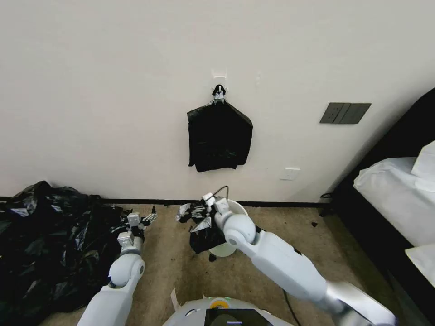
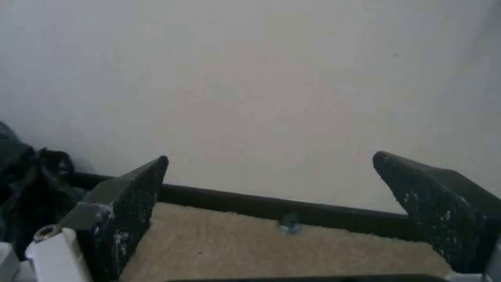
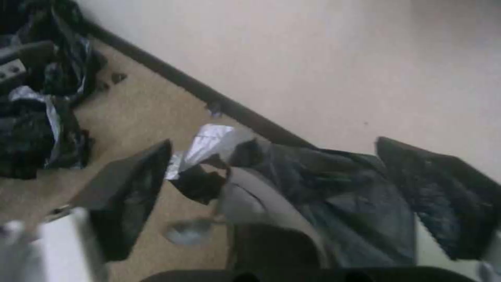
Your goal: Place a trash bag onto the trash bin.
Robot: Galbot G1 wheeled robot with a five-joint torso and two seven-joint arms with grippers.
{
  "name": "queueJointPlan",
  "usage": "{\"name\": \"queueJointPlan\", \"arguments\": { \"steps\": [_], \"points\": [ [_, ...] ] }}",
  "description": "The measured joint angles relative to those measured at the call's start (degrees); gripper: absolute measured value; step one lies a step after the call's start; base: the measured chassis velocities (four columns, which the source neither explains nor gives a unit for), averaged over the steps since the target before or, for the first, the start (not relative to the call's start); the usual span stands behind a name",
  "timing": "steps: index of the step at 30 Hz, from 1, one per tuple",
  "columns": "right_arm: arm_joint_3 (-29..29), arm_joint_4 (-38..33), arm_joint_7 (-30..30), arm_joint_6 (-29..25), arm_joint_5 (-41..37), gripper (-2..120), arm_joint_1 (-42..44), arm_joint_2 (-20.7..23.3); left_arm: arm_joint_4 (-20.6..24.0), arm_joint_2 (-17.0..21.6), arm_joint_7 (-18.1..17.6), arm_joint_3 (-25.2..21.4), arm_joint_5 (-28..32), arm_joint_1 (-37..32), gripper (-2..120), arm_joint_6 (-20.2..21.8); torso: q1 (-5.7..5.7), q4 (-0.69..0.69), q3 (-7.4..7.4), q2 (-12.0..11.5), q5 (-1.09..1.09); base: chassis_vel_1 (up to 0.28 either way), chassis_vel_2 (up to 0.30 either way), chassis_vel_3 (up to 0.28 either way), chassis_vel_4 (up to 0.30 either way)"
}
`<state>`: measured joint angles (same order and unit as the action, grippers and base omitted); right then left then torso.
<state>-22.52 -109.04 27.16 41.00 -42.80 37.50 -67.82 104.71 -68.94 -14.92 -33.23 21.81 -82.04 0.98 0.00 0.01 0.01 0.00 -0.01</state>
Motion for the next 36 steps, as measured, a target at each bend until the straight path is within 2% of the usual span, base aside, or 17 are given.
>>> {"name": "queueJointPlan", "arguments": {
  "steps": [3, 5, 6, 7, 10, 11, 13, 15, 17, 20, 21, 23, 25, 31, 34, 36],
  "points": [
    [-2.6, 1.8, 2.9, 0.1, -1.9, 81, -2.1, -0.8, -0.4, 0.4, -0.5, -0.5, -0.1, 0.0, 100, 0.0, 0.0, 0.01, 0.0, 0.0, 0.0, 0.0, 0.0, 0.0, 0.0],
    [-3.3, 1.9, 3.7, 0.1, -2.6, 76, -2.3, -0.7, -0.5, 0.5, -0.5, -0.5, -0.1, 0.1, 100, 0.0, 0.0, 0.0, 0.0, 0.0, 0.0, 0.0, 0.0, 0.0, 0.0],
    [-3.9, 1.9, 4.5, 0.1, -3.2, 69, -2.2, -0.2, -0.6, 0.6, -0.6, -0.5, -0.1, 0.3, 100, 0.0, 0.0, 0.0, 0.0, 0.0, 0.01, 0.0, 0.0, 0.0, 0.0],
    [-3.9, 1.9, 4.5, 0.1, -3.2, 69, -2.2, -0.2, -0.6, 0.6, -0.6, -0.5, -0.1, 0.3, 100, 0.0, 0.0, 0.0, 0.0, 0.0, 0.01, 0.0, 0.0, 0.0, 0.0],
    [-4.6, 1.1, 5.3, 0.1, -3.7, 56, -1.3, 1.7, -0.7, 0.6, -0.7, -0.3, -0.1, 0.7, 100, 0.1, 0.0, -0.02, 0.0, 0.0, 0.01, 0.0, 0.0, 0.0, 0.0],
    [-4.6, 1.1, 5.3, 0.1, -3.7, 56, -1.3, 1.7, -0.7, 0.6, -0.7, -0.3, -0.1, 0.7, 100, 0.1, 0.0, -0.02, 0.0, 0.0, 0.01, 0.0, 0.0, 0.0, 0.0],
    [-4.7, 0.5, 5.5, 0.1, -3.2, 45, -0.3, 2.9, -0.7, 0.5, -0.7, 0.2, -0.2, 1.0, 100, 0.2, 0.0, -0.02, 0.0, 0.0, 0.01, 0.0, 0.0, 0.0, 0.0],
    [-4.5, 0.4, 5.5, 0.0, -2.8, 42, 0.0, 3.1, -0.7, 0.4, -0.7, 0.4, -0.3, 1.1, 100, 0.2, 0.0, -0.02, 0.0, 0.0, 0.01, 0.0, 0.0, 0.0, 0.0],
    [-3.8, 0.1, 5.5, -0.1, -2.1, 30, 0.8, 3.7, -0.8, 0.3, -0.7, 0.9, -0.4, 1.2, 100, 0.3, 0.0, -0.02, 0.0, 0.0, 0.01, 0.0, 0.0, 0.0, 0.0],
    [-3.5, 0.0, 5.5, -0.1, -2.0, 27, 1.0, 3.8, -0.8, 0.2, -0.8, 1.1, -0.5, 1.2, 100, 0.3, 0.0, -0.01, 0.0, 0.0, 0.02, 0.0, 0.0, 0.0, 0.0],
    [-2.7, -0.6, 5.7, -0.2, -1.8, 15, 1.7, 4.2, -0.5, 0.1, -0.8, 1.5, -0.5, 1.1, 100, 0.4, 0.0, -0.01, 0.0, 0.0, 0.01, 0.0, 0.0, 0.0, 0.0],
    [-2.4, -0.9, 5.9, -0.3, -1.7, 12, 2.1, 4.3, -0.3, 0.1, -0.8, 1.8, -0.5, 1.0, 100, 0.5, 0.0, -0.01, 0.0, 0.0, 0.02, 0.0, 0.0, 0.0, 0.0],
    [-1.5, -2.0, 7.3, -0.5, -1.7, 3, 3.4, 4.4, 0.5, 0.1, -0.7, 3.0, -0.3, 0.2, 100, 0.8, 0.0, 0.0, 0.0, 0.0, 0.02, 0.0, 0.0, 0.0, 0.0],
    [0.9, -5.0, 10.1, -4.6, -1.5, 0, 7.3, 5.1, 3.4, 0.3, 1.4, 6.3, 3.9, -1.4, 100, 2.5, 0.0, -0.01, -0.01, 0.0, 0.02, 0.0, 0.0, 0.0, 0.0],
    [3.0, -6.5, 12.1, -10.8, -1.6, 0, 11.4, 5.3, 6.6, 0.6, 2.9, 8.8, 11.7, -1.7, 100, 6.7, -0.01, -0.02, -0.01, 0.0, 0.02, 0.0, 0.0, 0.0, 0.0],
    [3.4, -6.6, 12.6, -11.9, -1.7, 0, 12.3, 5.1, 7.4, 0.7, 3.2, 9.3, 13.6, -1.7, 100, 8.1, 0.0, -0.02, -0.01, 0.0, 0.03, 0.0, 0.0, 0.0, 0.0]
  ]
}}
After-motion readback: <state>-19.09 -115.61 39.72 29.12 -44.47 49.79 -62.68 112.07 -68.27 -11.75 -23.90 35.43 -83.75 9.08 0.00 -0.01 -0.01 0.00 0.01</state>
